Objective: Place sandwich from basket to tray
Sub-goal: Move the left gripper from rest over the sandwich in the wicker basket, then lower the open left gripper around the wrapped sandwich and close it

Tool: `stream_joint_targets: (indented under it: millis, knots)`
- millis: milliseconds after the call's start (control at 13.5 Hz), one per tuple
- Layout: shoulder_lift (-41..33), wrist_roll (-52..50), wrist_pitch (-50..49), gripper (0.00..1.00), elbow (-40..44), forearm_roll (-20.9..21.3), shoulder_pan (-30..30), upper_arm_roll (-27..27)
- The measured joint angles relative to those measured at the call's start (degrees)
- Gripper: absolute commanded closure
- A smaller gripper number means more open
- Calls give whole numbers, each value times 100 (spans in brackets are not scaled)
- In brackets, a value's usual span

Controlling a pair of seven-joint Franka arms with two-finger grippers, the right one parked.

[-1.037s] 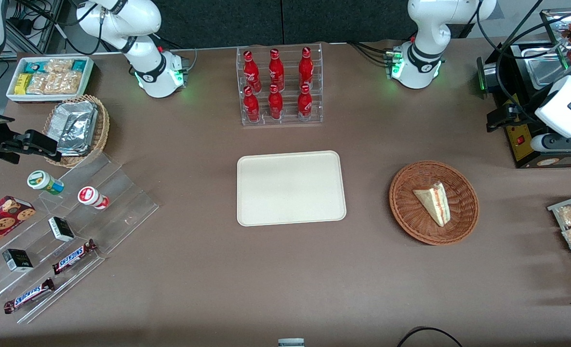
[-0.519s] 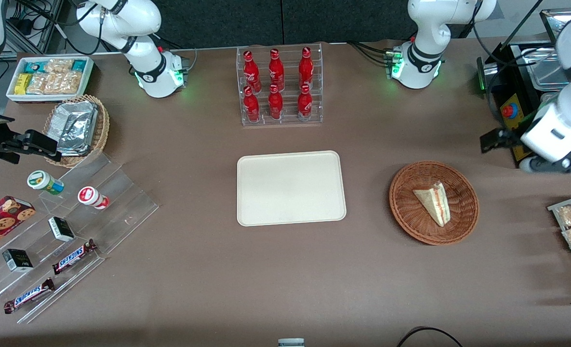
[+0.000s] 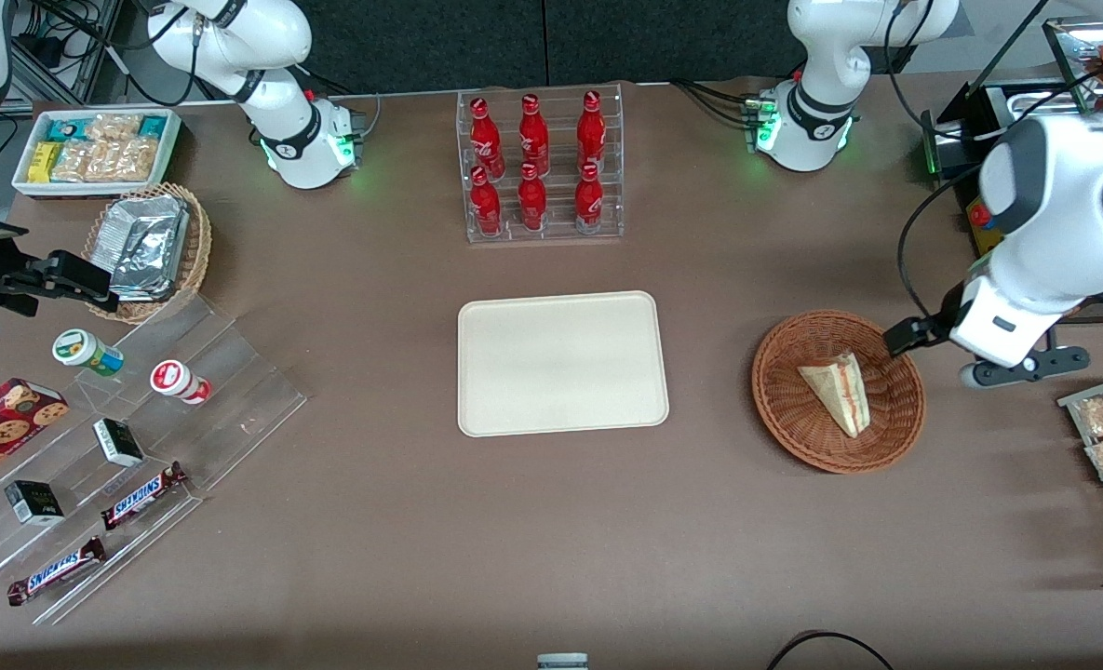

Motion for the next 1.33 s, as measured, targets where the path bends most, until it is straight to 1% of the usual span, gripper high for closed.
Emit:
stream_joint_targets:
  millis: [222, 593, 889, 1333]
  knots:
    - [30, -488, 865, 0, -620, -4, 0, -1]
    - [371, -1019, 1598, 0, -944, -4, -121, -43]
    - [604, -1331, 1901, 0, -981, -4, -316, -54]
    - [795, -1366, 1919, 0, -998, -4, -350, -47]
